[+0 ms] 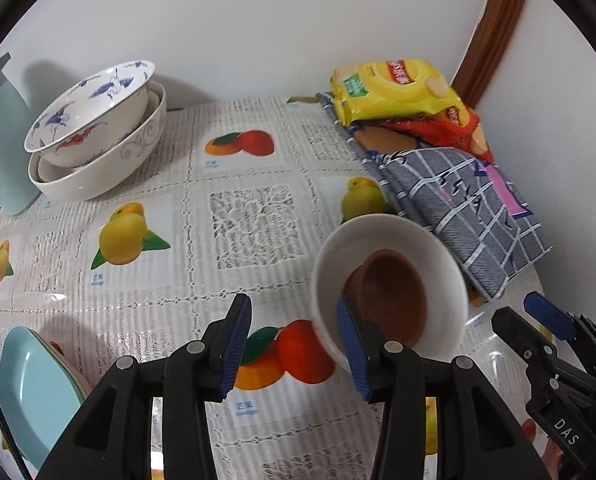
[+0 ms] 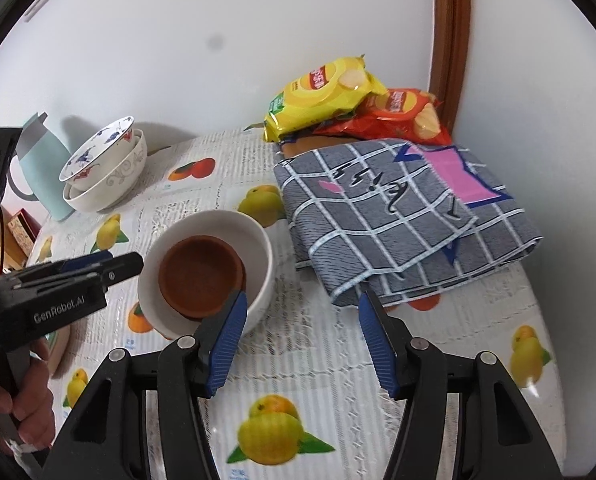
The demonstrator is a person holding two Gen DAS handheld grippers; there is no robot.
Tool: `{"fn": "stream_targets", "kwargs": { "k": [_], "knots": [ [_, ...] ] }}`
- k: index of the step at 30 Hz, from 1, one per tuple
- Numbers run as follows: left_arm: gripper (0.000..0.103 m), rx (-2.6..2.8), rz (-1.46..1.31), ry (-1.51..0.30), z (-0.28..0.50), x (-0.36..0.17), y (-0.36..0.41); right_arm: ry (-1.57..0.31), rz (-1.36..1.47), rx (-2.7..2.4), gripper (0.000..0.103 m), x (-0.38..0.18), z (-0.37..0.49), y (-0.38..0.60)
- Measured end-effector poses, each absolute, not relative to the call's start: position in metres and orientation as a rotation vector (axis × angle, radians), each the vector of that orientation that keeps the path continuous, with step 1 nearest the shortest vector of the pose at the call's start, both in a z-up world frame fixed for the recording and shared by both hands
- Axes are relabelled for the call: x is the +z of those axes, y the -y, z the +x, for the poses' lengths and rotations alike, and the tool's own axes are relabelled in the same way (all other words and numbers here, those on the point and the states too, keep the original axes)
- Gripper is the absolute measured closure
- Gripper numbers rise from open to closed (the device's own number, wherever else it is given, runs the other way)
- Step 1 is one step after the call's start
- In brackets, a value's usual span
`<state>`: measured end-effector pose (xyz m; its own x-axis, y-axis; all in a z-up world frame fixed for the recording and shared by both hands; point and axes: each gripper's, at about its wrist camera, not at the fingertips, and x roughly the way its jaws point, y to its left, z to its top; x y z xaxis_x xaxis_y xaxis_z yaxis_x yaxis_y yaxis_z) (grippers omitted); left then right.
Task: Organize plates and bowls
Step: 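Close the left gripper on the white bowl rim while the right gripper grips the rim too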
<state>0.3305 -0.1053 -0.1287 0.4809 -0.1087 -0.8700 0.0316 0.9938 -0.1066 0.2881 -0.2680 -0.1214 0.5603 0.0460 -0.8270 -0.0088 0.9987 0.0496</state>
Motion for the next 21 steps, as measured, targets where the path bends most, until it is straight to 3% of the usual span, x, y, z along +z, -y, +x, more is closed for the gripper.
{"fn": "stream_targets", "kwargs": {
  "k": [4,8,14,21],
  "knots": [
    [0.061,-0.088,-0.073,-1.083,0.338,-0.135,0.106,-0.992,0.037,0.038,0.047,-0.132,0.301,0.260],
    [0.061,-0.092,-0.048,-1.103,0.347,-0.144,0.111,-1.033,0.018,0.030,0.068,-0.147,0.317,0.253],
    [0.058,-0.092,-0.054,-1.138,0.358,-0.158,0.110,-1.086,0.025,0.033,0.071,-0.165,0.334,0.250],
    [0.065,-0.107,-0.021,-1.148,0.364,-0.165,0.117,-1.129,0.007,-0.003,0.070,-0.175,0.347,0.248]
  ]
}}
